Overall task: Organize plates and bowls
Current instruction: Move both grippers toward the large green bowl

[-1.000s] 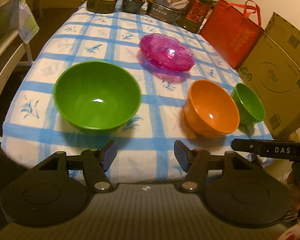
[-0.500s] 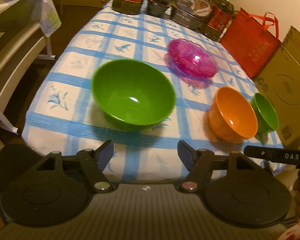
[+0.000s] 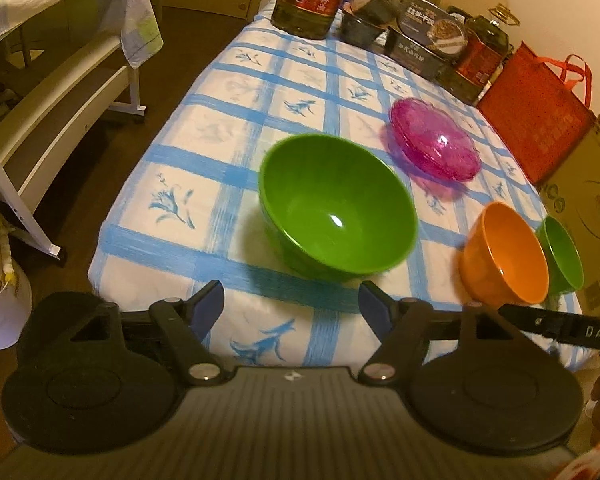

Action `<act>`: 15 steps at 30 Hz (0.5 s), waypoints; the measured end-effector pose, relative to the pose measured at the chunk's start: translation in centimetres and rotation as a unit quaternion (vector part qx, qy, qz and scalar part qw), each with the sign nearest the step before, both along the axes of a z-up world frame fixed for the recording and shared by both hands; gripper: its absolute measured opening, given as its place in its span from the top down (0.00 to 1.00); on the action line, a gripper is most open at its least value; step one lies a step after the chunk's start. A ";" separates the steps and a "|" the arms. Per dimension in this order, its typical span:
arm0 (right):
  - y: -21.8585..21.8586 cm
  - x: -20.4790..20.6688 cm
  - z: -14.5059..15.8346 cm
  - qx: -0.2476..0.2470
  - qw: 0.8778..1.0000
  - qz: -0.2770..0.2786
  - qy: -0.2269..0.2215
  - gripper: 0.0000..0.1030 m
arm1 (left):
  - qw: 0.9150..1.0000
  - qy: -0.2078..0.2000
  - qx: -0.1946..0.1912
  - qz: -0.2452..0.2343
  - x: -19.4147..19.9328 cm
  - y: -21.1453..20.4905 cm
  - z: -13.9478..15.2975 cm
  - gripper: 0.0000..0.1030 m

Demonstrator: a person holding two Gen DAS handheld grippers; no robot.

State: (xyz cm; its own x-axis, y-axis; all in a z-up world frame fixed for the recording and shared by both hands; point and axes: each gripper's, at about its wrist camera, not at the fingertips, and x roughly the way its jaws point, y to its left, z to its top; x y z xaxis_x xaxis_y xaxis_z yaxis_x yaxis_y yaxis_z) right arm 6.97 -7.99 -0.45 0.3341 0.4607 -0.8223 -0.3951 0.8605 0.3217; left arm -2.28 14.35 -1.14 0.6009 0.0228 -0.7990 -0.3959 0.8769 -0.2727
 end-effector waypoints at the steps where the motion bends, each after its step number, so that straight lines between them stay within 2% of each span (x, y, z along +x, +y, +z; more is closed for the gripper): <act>1: 0.4 0.1 0.0 0.001 1.000 0.003 -0.002 0.39 | 1.000 -0.002 0.000 0.001 0.2 0.2 0.1 0.28; 8: 3.0 1.7 0.0 0.001 1.000 0.016 -0.015 0.39 | 1.000 -0.009 0.001 0.003 1.9 1.7 0.1 0.26; 15: 5.7 4.1 -0.5 0.019 0.999 0.026 -0.008 0.39 | 1.000 -0.005 -0.005 0.006 4.1 3.1 -0.8 0.29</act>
State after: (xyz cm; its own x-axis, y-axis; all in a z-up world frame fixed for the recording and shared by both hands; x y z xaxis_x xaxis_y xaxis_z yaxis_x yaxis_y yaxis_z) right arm 11.05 -2.24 -0.99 0.3215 0.5092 -0.7984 -0.4448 0.8255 0.3474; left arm 1.83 17.45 -1.97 0.6090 0.0226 -0.7928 -0.4037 0.8693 -0.2853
